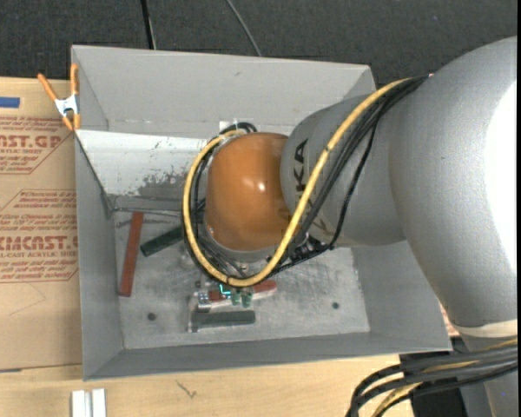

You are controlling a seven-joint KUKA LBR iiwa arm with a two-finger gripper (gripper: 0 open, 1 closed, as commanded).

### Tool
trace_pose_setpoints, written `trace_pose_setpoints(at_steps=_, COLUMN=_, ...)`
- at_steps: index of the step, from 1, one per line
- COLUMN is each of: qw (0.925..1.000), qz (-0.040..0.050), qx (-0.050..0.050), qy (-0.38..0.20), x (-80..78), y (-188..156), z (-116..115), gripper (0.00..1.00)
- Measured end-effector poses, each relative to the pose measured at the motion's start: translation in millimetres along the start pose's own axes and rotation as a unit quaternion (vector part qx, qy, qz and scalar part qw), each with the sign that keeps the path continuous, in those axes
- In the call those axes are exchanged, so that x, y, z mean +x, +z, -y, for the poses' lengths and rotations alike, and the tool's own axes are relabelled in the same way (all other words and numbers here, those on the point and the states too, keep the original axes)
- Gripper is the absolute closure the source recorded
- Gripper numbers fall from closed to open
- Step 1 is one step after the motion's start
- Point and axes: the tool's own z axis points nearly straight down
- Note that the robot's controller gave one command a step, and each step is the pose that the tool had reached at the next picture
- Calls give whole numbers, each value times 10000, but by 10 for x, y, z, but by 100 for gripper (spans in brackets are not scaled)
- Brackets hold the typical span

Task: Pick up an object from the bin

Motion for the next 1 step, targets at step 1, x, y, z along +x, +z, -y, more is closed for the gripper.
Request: trace_pose_setpoints(at_steps=1, qw=10000, qz=34, qx=-7, qy=6, x=-21, y=-41, z=6, gripper=0)
